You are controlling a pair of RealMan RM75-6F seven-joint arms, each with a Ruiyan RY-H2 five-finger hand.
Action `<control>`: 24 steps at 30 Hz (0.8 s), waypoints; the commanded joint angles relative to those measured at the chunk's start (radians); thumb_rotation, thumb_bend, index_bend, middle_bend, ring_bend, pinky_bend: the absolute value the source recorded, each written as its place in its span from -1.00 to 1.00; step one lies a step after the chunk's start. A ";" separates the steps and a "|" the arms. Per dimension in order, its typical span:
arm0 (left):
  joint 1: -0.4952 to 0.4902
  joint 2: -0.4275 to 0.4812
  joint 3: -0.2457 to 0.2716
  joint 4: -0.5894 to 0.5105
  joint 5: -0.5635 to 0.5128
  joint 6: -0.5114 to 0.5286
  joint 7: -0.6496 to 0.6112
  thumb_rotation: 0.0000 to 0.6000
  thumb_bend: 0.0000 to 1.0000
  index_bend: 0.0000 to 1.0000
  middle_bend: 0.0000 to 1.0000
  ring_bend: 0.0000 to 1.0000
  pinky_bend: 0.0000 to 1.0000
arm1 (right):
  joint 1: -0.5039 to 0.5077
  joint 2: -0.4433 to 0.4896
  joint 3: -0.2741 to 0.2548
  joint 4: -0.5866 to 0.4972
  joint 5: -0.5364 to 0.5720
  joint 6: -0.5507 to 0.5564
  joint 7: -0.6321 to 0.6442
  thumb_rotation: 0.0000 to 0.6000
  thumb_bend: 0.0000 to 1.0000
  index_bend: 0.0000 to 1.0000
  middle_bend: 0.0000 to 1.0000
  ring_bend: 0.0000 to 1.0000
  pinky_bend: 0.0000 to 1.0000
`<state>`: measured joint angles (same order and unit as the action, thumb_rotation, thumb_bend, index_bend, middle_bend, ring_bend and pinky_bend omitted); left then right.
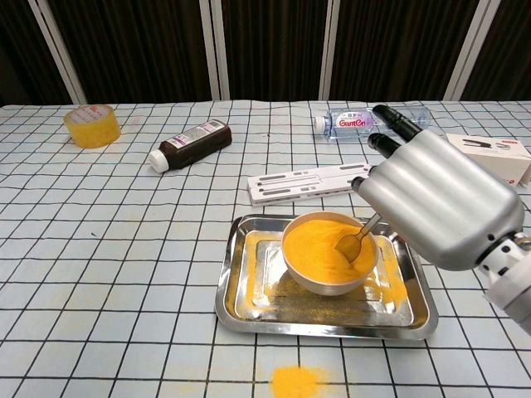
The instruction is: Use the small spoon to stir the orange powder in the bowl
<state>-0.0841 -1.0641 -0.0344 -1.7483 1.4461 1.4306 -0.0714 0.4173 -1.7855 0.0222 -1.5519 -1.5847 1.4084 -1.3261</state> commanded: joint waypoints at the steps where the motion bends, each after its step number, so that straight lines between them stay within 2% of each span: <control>1: 0.000 0.000 0.000 0.000 0.000 0.000 0.000 1.00 -1.00 -1.00 -1.00 -1.00 -1.00 | -0.004 -0.005 0.000 -0.011 -0.004 0.001 0.006 1.00 0.22 0.31 0.14 -0.58 -1.00; 9: 0.000 0.000 0.000 -0.001 0.000 0.000 0.001 1.00 -1.00 -1.00 -1.00 -1.00 -1.00 | -0.007 -0.003 0.001 -0.036 -0.036 -0.003 0.000 1.00 0.22 0.31 0.14 -0.57 -1.00; 18: 0.000 0.000 -0.001 -0.002 -0.004 -0.001 0.000 1.00 -1.00 -1.00 -1.00 -1.00 -1.00 | -0.003 0.013 0.047 -0.050 -0.034 -0.005 -0.016 1.00 0.22 0.31 0.14 -0.57 -1.00; 24: 0.000 0.000 -0.001 -0.003 -0.002 -0.001 0.001 1.00 -1.00 -1.00 -1.00 -1.00 -1.00 | -0.010 0.018 0.041 -0.067 -0.040 -0.015 -0.026 1.00 0.22 0.31 0.14 -0.57 -1.00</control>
<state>-0.0842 -1.0640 -0.0350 -1.7510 1.4436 1.4295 -0.0702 0.4088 -1.7674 0.0653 -1.6180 -1.6234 1.3950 -1.3508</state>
